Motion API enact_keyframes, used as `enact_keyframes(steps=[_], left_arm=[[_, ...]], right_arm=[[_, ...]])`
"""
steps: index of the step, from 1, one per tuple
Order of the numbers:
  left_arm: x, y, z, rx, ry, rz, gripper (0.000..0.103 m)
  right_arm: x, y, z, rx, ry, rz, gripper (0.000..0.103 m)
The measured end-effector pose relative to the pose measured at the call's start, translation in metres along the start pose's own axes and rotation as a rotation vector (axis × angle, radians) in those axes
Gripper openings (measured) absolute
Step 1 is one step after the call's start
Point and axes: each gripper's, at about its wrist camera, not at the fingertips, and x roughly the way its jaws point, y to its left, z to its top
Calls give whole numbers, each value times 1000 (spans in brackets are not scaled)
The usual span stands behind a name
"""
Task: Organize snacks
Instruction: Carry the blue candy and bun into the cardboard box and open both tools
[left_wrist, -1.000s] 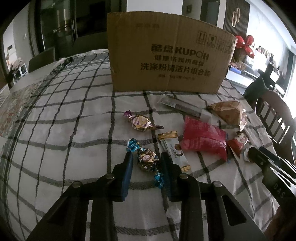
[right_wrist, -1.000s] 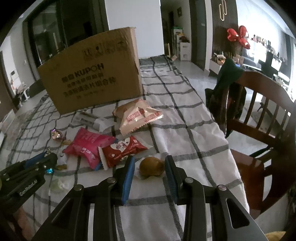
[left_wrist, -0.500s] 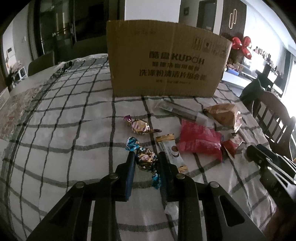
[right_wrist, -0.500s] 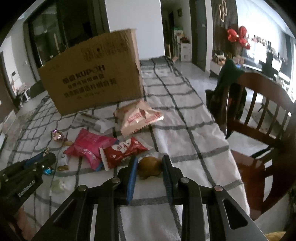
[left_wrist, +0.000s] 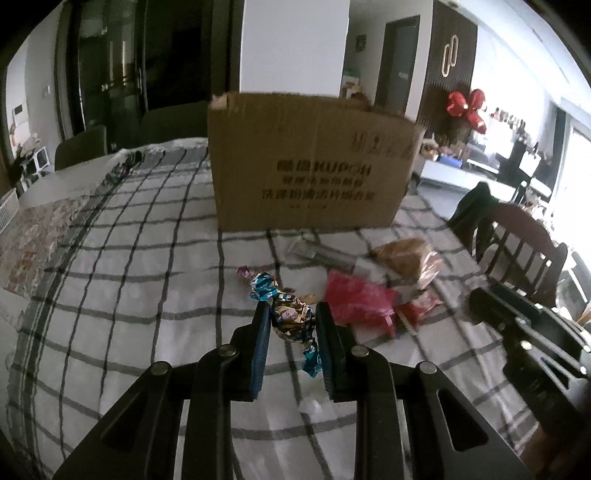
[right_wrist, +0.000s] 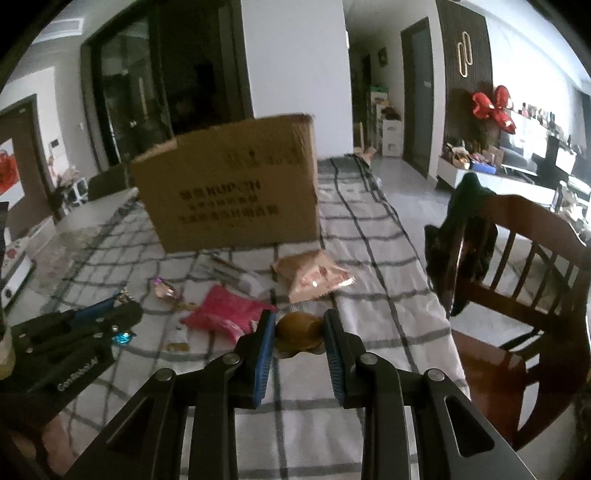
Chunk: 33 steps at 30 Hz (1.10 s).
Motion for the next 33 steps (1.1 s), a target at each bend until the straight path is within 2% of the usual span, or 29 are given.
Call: enact_keyframes(steps=[13,22,33], left_arm=[[-51,-5,26,31,-115,-25,25],[-68,-3,56,43,-183,-40,25],[-79,-8,113,116,-316,-31,25]], right_arm=[[-40,15,29,17,-94,137,28],[-51,20,66,11,-185,164,28],[-49,19,115,22,-266,194,28]])
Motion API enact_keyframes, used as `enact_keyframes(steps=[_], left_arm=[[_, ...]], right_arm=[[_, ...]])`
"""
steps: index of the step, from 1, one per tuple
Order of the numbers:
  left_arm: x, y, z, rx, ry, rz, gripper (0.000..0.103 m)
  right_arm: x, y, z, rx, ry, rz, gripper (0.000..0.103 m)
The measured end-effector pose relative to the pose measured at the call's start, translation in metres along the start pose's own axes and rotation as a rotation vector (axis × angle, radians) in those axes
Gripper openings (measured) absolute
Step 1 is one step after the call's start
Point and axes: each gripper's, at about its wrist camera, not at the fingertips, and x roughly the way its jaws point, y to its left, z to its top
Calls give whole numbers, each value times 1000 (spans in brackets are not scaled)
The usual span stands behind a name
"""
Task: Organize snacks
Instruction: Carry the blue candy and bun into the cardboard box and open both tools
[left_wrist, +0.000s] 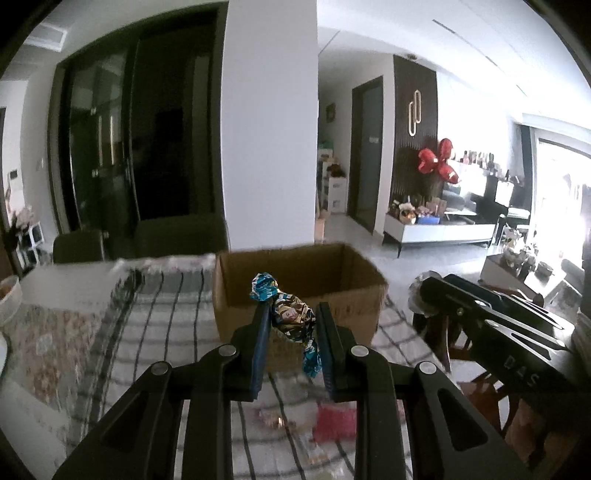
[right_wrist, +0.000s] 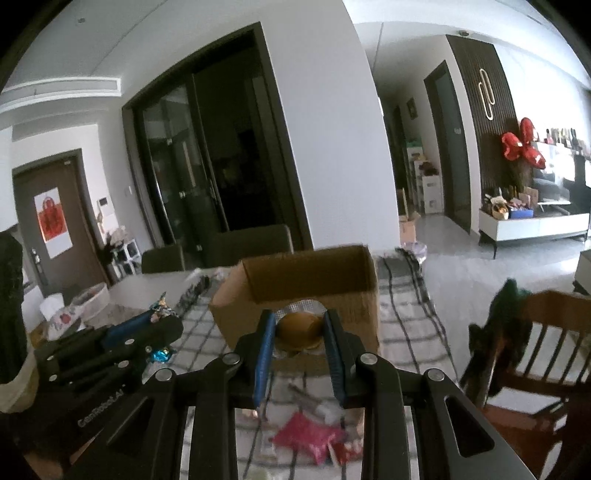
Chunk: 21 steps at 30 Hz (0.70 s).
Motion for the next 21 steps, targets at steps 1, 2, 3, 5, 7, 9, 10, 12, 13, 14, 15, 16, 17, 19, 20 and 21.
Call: enact_keyframes(steps=[1,2,3,5,7,9,10,12,13,14,15,16,17,19,20,21], left_arm=[[1,0,5,6,-12,2,25],[1,0,11,10,-23,4,25],[2,0,17,13,-36,4,25],[4,0,27,17,-50,9,25],[8,0,38,22,-64,9,25],[13,2,46,24,-72,4,25],[17,2,50,25,-71,4,25],[27,4,58,24,-58,0,25],[32,6,61,19,-46,0,25],[39,9,65,5,-31,-5,25],[44,10,67,0,-20,-5,25],[47,11,69,-1,-16,-3,25],[51,11,70,-1,-11,2,25],[62,13,73,0,1,0,25],[69,14,74,-3,14,-1,25],[75,15,75,-3,27,-6,25]], right_arm=[[2,-1,7,1,-10,4,28],[4,-2,11,2,-16,4,28],[7,-3,15,2,-22,7,28],[12,-4,25,1,-34,13,28],[16,-5,33,1,-41,21,28],[21,-7,39,0,-46,21,28],[25,-7,43,-3,-47,23,28],[30,-7,48,-3,-51,24,28],[35,-7,51,-7,-47,23,28],[38,-7,54,-7,-46,24,28],[41,-7,57,-8,-42,22,28],[45,-8,59,-13,-35,21,28],[48,-8,62,-17,-35,20,28],[56,-9,65,-31,-30,13,28],[60,-9,66,-35,-27,11,28],[65,-10,69,-40,-22,6,28]])
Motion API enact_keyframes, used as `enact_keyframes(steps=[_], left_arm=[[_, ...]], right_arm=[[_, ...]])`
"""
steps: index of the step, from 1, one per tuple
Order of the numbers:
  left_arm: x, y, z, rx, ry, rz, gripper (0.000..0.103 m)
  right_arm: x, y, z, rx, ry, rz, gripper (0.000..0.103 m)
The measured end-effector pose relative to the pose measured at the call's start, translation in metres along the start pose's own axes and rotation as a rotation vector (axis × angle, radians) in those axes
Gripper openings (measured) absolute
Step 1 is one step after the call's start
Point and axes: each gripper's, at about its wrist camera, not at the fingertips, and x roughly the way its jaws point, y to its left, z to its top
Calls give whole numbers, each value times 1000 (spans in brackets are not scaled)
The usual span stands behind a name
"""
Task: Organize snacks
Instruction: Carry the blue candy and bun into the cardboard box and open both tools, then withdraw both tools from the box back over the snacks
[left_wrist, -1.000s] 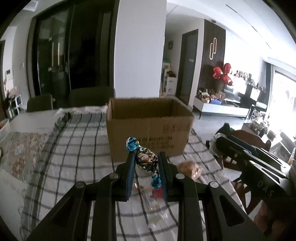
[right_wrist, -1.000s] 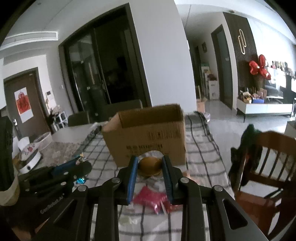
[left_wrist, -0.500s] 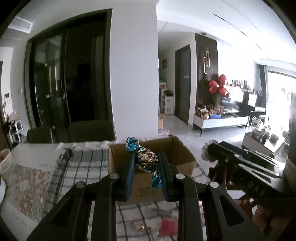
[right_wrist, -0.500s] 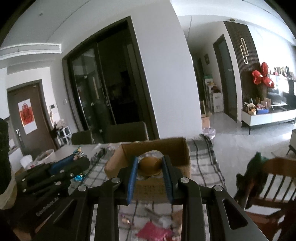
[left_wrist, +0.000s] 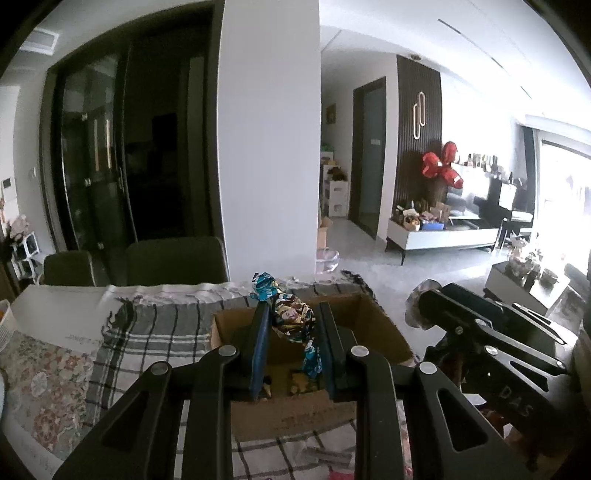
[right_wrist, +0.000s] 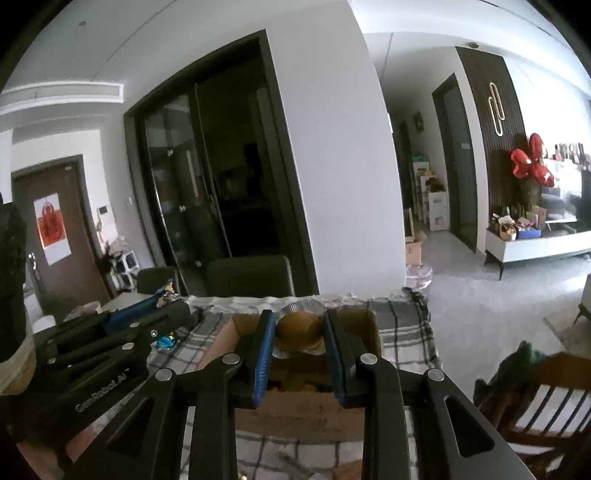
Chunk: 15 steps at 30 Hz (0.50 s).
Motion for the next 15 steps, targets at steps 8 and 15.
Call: enact_keyframes(steps=[8,15], left_arm=[[44,3,5,-7,83,-24,25],[65,11,2,-47,128,-27,50]], right_arm=[[39,-9,5,-17,63,-13,28],[65,-26,-2,31,128,-25,32]])
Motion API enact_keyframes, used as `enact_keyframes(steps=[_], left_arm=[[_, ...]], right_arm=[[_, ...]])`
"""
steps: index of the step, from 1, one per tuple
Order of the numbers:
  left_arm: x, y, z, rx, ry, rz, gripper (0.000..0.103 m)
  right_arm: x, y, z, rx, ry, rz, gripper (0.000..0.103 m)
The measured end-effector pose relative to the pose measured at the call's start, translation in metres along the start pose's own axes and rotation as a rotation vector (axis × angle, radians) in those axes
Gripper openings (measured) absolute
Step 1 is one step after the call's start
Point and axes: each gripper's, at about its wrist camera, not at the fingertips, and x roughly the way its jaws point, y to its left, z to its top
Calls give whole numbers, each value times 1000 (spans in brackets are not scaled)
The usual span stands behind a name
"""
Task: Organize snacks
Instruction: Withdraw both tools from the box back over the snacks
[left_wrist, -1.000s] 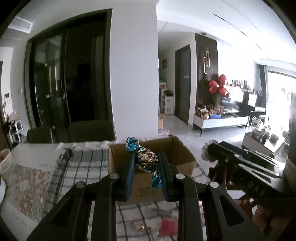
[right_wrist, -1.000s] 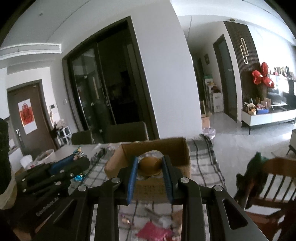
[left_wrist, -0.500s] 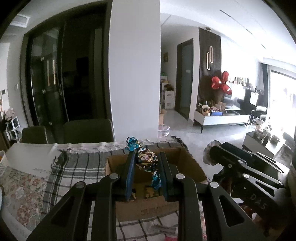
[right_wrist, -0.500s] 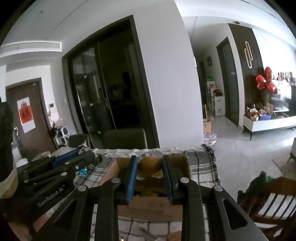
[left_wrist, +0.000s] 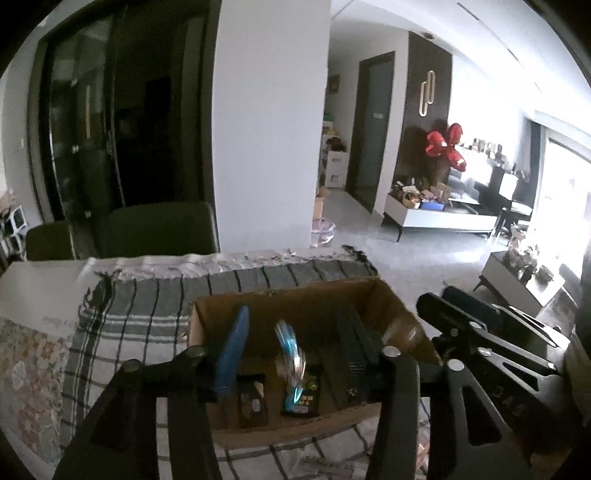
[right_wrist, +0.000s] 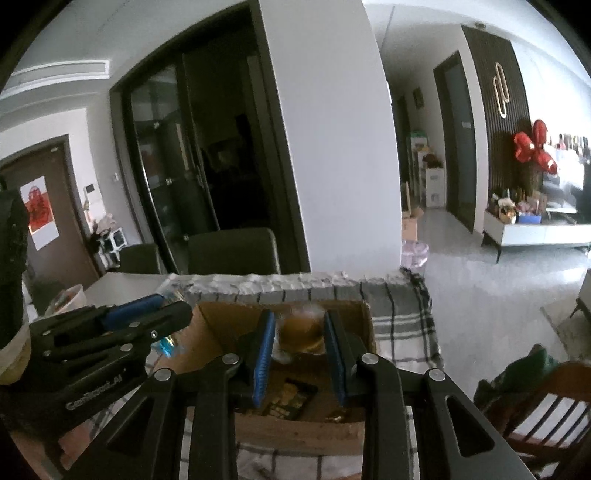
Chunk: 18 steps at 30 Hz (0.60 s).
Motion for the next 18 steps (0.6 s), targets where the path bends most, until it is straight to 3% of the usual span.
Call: enact_keyframes(steps=[2,5,18], left_arm=[[-1,0,-3,8,7,4,53],[-12,-5,-12,39,-13,23,59],[-70,-16,-48,86,-89,46,62]], right_arm=[[0,-5,-3,16,6,-14,44],[-8,-5,-10,10,-10,-37,44],[-66,8,-37,-29,-74,-76,49]])
